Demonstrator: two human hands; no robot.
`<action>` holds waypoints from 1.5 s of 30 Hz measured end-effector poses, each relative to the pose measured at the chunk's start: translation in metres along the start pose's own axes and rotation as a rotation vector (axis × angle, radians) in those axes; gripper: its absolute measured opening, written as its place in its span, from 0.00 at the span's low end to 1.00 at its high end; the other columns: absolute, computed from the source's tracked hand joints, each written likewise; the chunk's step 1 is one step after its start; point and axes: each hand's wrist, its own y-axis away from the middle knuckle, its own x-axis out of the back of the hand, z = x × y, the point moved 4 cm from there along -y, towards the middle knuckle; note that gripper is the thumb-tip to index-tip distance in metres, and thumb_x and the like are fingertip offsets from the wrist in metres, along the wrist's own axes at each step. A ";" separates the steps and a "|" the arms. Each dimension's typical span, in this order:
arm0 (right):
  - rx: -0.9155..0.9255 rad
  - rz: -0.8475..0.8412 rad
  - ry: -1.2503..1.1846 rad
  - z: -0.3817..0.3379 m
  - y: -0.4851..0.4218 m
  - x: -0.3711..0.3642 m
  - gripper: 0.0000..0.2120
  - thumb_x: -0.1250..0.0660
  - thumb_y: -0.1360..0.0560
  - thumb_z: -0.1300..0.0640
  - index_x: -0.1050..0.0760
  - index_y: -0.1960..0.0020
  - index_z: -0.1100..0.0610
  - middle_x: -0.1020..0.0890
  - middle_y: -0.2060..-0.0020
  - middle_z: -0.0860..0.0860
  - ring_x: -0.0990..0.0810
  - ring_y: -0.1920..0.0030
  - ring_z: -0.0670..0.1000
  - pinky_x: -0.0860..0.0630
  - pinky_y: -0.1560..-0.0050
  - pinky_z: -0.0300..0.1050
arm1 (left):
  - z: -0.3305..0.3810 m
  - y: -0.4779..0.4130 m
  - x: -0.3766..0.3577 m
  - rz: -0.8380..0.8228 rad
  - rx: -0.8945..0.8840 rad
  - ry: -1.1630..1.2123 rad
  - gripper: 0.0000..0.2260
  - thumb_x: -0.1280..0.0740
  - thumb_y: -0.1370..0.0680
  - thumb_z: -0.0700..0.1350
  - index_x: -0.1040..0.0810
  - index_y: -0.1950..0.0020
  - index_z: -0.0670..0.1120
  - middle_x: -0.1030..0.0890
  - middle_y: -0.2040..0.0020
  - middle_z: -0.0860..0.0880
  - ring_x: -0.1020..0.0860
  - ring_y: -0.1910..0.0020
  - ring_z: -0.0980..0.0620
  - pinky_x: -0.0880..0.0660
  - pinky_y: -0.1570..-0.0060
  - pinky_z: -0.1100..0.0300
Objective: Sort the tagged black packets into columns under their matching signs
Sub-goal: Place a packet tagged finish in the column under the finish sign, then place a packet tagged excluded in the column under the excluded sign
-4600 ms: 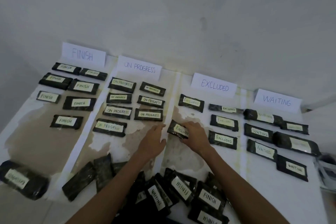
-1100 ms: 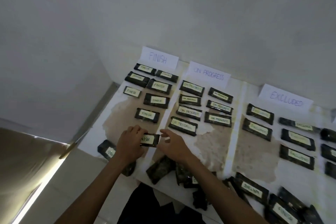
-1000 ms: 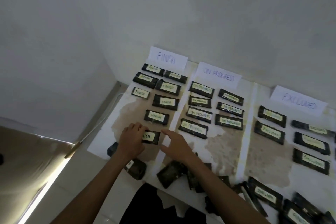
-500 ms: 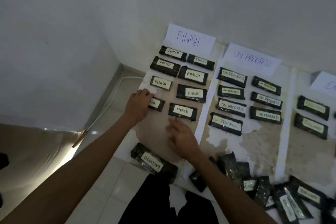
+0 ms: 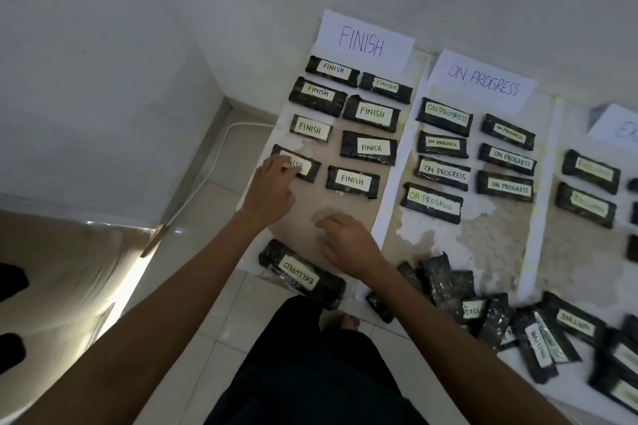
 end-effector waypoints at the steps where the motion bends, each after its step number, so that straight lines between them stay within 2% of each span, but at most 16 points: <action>1: -0.005 -0.021 -0.024 -0.008 0.005 -0.003 0.18 0.34 0.30 0.60 0.24 0.41 0.60 0.21 0.45 0.60 0.24 0.46 0.62 0.25 0.45 0.56 | 0.003 0.012 -0.002 0.001 0.023 0.039 0.22 0.33 0.33 0.36 0.26 0.38 0.42 0.29 0.37 0.40 0.32 0.37 0.39 0.31 0.40 0.45; 5: -0.124 -0.201 -0.057 -0.031 0.021 -0.025 0.24 0.31 0.30 0.51 0.29 0.36 0.59 0.23 0.43 0.58 0.27 0.43 0.60 0.28 0.43 0.52 | 0.010 0.071 -0.014 -0.005 0.172 0.169 0.21 0.34 0.31 0.39 0.26 0.38 0.44 0.29 0.36 0.41 0.33 0.38 0.41 0.32 0.39 0.47; 7: -0.141 -0.215 0.002 -0.038 0.024 -0.032 0.24 0.31 0.29 0.50 0.29 0.36 0.58 0.24 0.43 0.58 0.27 0.43 0.59 0.28 0.43 0.53 | 0.013 0.099 -0.020 0.024 0.242 0.195 0.22 0.36 0.32 0.41 0.26 0.38 0.44 0.29 0.37 0.40 0.33 0.38 0.40 0.32 0.39 0.45; 12: -0.241 -0.251 -0.018 -0.044 0.023 -0.032 0.15 0.31 0.30 0.53 0.26 0.46 0.57 0.24 0.48 0.55 0.24 0.48 0.57 0.26 0.50 0.49 | 0.025 0.142 -0.032 0.037 0.465 0.194 0.26 0.32 0.31 0.44 0.31 0.34 0.45 0.34 0.33 0.40 0.38 0.35 0.38 0.37 0.38 0.42; 15: -0.291 -0.200 -0.105 -0.039 0.024 -0.012 0.10 0.31 0.30 0.51 0.28 0.54 0.55 0.23 0.55 0.55 0.24 0.54 0.56 0.28 0.58 0.46 | 0.038 0.152 -0.030 0.085 0.532 0.320 0.29 0.37 0.33 0.49 0.34 0.32 0.46 0.35 0.34 0.42 0.38 0.36 0.40 0.39 0.37 0.46; 17: -0.348 -0.177 -0.210 -0.030 0.029 0.002 0.10 0.30 0.29 0.52 0.31 0.56 0.54 0.24 0.58 0.53 0.26 0.58 0.54 0.31 0.61 0.45 | 0.050 0.155 -0.028 0.092 0.549 0.393 0.31 0.39 0.32 0.51 0.37 0.30 0.44 0.35 0.35 0.42 0.37 0.37 0.41 0.39 0.37 0.49; 20: -0.498 -0.101 -0.407 -0.011 0.041 0.015 0.12 0.28 0.31 0.54 0.30 0.55 0.56 0.21 0.56 0.53 0.22 0.56 0.53 0.25 0.58 0.47 | 0.074 0.152 -0.036 -0.045 0.495 0.480 0.32 0.34 0.28 0.52 0.41 0.28 0.44 0.34 0.35 0.43 0.35 0.37 0.44 0.37 0.37 0.51; 22: -0.604 -0.032 -0.642 0.001 0.054 0.022 0.14 0.27 0.31 0.55 0.28 0.51 0.58 0.19 0.54 0.54 0.19 0.54 0.53 0.20 0.54 0.51 | 0.094 0.149 -0.041 -0.135 0.430 0.518 0.32 0.32 0.29 0.54 0.39 0.29 0.49 0.30 0.37 0.47 0.32 0.38 0.47 0.32 0.37 0.50; 23: -0.634 -0.017 -0.741 0.005 0.060 0.024 0.14 0.27 0.30 0.56 0.28 0.51 0.59 0.19 0.52 0.56 0.19 0.54 0.53 0.19 0.56 0.50 | 0.102 0.147 -0.043 -0.147 0.404 0.524 0.32 0.31 0.32 0.55 0.38 0.31 0.51 0.29 0.40 0.49 0.30 0.40 0.49 0.29 0.40 0.49; 25: -0.665 0.013 -0.872 0.013 0.076 0.029 0.12 0.27 0.29 0.57 0.30 0.54 0.60 0.19 0.51 0.59 0.19 0.55 0.53 0.20 0.63 0.44 | 0.120 0.142 -0.044 -0.153 0.370 0.517 0.33 0.30 0.34 0.54 0.37 0.32 0.52 0.28 0.43 0.49 0.29 0.44 0.50 0.27 0.44 0.51; 28: -0.693 0.107 -0.985 0.028 0.099 0.035 0.15 0.26 0.30 0.57 0.33 0.57 0.58 0.19 0.51 0.63 0.18 0.58 0.52 0.23 0.65 0.39 | 0.142 0.134 -0.047 -0.112 0.309 0.476 0.30 0.29 0.32 0.47 0.36 0.33 0.47 0.31 0.45 0.47 0.28 0.46 0.48 0.26 0.50 0.55; 31: -0.726 0.174 -1.020 0.038 0.116 0.041 0.12 0.26 0.30 0.60 0.30 0.58 0.58 0.18 0.55 0.59 0.17 0.61 0.50 0.21 0.63 0.41 | 0.161 0.126 -0.051 -0.095 0.211 0.362 0.28 0.30 0.32 0.48 0.36 0.34 0.46 0.31 0.44 0.46 0.29 0.46 0.47 0.25 0.52 0.53; 35: -0.754 0.275 -1.135 0.047 0.131 0.058 0.11 0.26 0.31 0.63 0.29 0.58 0.60 0.18 0.59 0.58 0.20 0.67 0.49 0.19 0.62 0.43 | 0.184 0.112 -0.055 -0.088 0.134 0.250 0.32 0.29 0.32 0.51 0.37 0.33 0.46 0.32 0.43 0.47 0.30 0.46 0.49 0.25 0.52 0.54; 39: -0.772 0.327 -1.132 0.060 0.145 0.072 0.14 0.25 0.31 0.60 0.29 0.53 0.63 0.17 0.54 0.62 0.18 0.65 0.51 0.19 0.60 0.45 | 0.206 0.092 -0.057 -0.116 0.065 0.196 0.35 0.30 0.30 0.47 0.43 0.28 0.42 0.33 0.40 0.44 0.31 0.43 0.46 0.26 0.47 0.54; 42: -0.746 0.380 -0.931 0.074 0.158 0.089 0.18 0.25 0.32 0.53 0.28 0.47 0.56 0.17 0.52 0.54 0.18 0.55 0.49 0.20 0.54 0.46 | 0.220 0.075 -0.054 -0.126 -0.002 0.180 0.34 0.30 0.29 0.44 0.43 0.27 0.44 0.32 0.40 0.44 0.31 0.42 0.46 0.27 0.46 0.53; 45: -0.773 0.467 -0.773 0.091 0.178 0.112 0.26 0.25 0.33 0.48 0.33 0.41 0.52 0.21 0.50 0.48 0.22 0.50 0.46 0.23 0.50 0.44 | 0.234 0.059 -0.051 -0.129 -0.085 0.126 0.31 0.30 0.29 0.44 0.38 0.29 0.45 0.29 0.39 0.46 0.30 0.43 0.46 0.28 0.47 0.53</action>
